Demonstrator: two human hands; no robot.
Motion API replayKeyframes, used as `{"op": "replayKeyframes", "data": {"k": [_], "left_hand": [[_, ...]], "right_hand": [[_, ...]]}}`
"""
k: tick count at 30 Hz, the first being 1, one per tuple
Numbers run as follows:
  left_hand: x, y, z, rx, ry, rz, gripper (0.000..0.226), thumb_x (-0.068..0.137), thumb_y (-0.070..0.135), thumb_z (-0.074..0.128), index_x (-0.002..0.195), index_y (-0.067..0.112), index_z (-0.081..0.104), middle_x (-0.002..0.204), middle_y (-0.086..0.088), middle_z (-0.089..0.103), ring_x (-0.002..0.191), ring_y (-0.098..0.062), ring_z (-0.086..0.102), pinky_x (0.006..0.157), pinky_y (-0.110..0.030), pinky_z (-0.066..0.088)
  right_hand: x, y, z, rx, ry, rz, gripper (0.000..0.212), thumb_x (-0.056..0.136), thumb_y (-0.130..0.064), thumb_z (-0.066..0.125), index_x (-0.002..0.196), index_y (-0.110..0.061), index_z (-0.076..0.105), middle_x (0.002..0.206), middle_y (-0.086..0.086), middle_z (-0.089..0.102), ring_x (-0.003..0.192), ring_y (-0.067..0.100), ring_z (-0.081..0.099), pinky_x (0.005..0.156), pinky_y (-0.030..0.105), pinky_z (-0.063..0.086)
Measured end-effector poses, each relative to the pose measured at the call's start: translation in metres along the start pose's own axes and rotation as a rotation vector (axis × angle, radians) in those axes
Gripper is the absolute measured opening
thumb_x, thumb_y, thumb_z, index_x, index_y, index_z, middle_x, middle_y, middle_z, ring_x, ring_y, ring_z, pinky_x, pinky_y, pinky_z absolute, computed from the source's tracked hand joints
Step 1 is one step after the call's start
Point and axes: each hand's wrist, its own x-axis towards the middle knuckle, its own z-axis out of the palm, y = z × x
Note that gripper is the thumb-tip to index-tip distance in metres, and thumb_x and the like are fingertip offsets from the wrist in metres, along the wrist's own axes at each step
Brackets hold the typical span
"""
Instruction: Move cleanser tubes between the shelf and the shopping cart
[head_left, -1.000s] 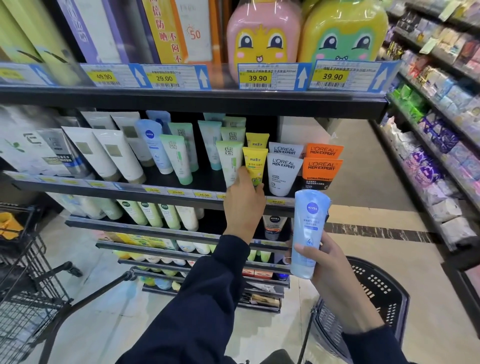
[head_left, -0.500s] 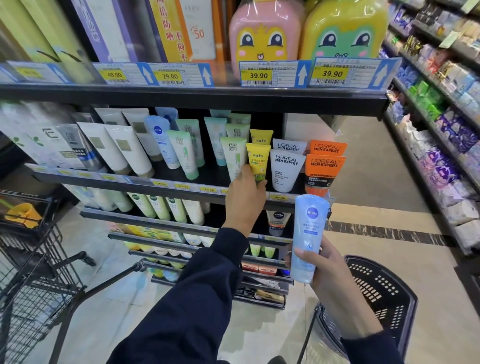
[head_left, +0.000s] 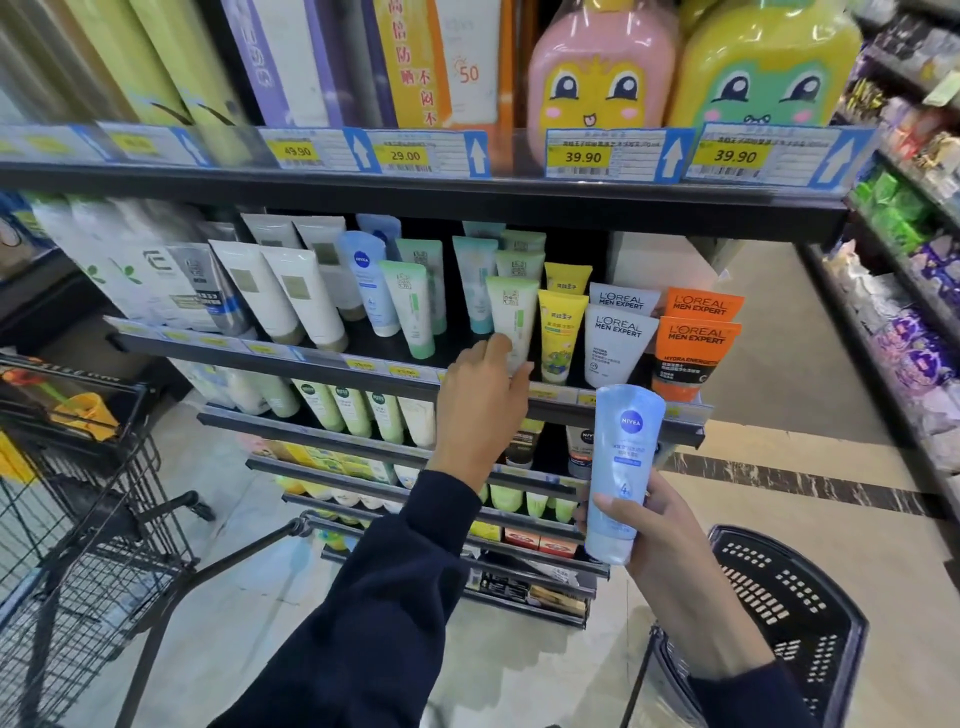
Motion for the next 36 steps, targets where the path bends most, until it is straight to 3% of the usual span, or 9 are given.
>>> {"op": "replayKeyframes", "data": {"k": [7,10,15,19,23,26,36], "left_hand": [[0.005,-0.103,-0.051,0.122,0.059,0.043,0.033,0.097,0.033,0.068,0.113,0.005,0.067,0.1,-0.014,0.069,0.096,-0.037,0.062,0.078,-0.046,0.053],[0.011,-0.156,-0.069,0.167,0.024,0.068,0.036,0.096,0.036,0.069,0.113,0.004,0.068,0.101,-0.014,0.069,0.098,-0.038,0.062,0.084,-0.048,0.053],[0.026,-0.236,-0.087,0.197,-0.035,0.14,0.037,0.094,0.038,0.071,0.11,0.004,0.068,0.101,-0.014,0.069,0.096,-0.039,0.062,0.084,-0.048,0.053],[0.035,-0.275,-0.093,0.233,-0.08,0.202,0.034,0.091,0.036,0.075,0.104,0.006,0.069,0.094,-0.013,0.069,0.09,-0.038,0.063,0.081,-0.048,0.053],[0.039,-0.293,-0.092,0.248,-0.124,0.263,0.03,0.093,0.038,0.071,0.106,0.011,0.069,0.091,-0.005,0.067,0.089,-0.033,0.063,0.082,-0.045,0.048],[0.04,-0.301,-0.09,0.229,-0.125,0.304,0.028,0.092,0.037,0.072,0.106,0.013,0.068,0.088,-0.002,0.064,0.087,-0.029,0.061,0.082,-0.044,0.045],[0.042,-0.313,-0.086,0.151,-0.118,0.34,0.028,0.093,0.039,0.072,0.109,0.016,0.067,0.089,0.003,0.064,0.088,-0.024,0.06,0.087,-0.039,0.039]], "right_hand": [[0.03,0.01,0.072,0.054,-0.025,-0.06,0.057,0.079,-0.012,0.083,0.131,-0.007,0.06,0.1,0.021,0.069,0.082,0.032,0.07,0.073,0.042,0.058],[0.046,0.014,0.113,0.053,-0.016,-0.096,0.057,0.078,-0.011,0.083,0.13,-0.009,0.062,0.098,0.018,0.073,0.079,0.031,0.072,0.071,0.038,0.06],[0.075,0.02,0.177,0.084,-0.005,-0.18,0.051,0.082,-0.014,0.074,0.132,-0.01,0.061,0.11,0.02,0.071,0.094,0.035,0.068,0.085,0.048,0.062],[0.097,0.02,0.218,0.014,0.036,-0.217,0.04,0.095,-0.008,0.069,0.133,-0.004,0.059,0.104,0.015,0.074,0.086,0.03,0.071,0.09,0.051,0.057],[0.12,0.018,0.247,-0.065,0.084,-0.269,0.034,0.092,-0.008,0.075,0.124,-0.012,0.067,0.107,0.008,0.077,0.1,0.031,0.073,0.102,0.054,0.056],[0.133,0.015,0.263,-0.17,0.127,-0.32,0.038,0.088,-0.014,0.081,0.124,-0.016,0.07,0.12,0.006,0.076,0.113,0.026,0.071,0.104,0.049,0.055],[0.166,-0.003,0.302,-0.531,0.336,-0.486,0.034,0.085,-0.023,0.086,0.114,-0.024,0.068,0.107,-0.01,0.076,0.096,0.002,0.072,0.084,0.025,0.058]]}}
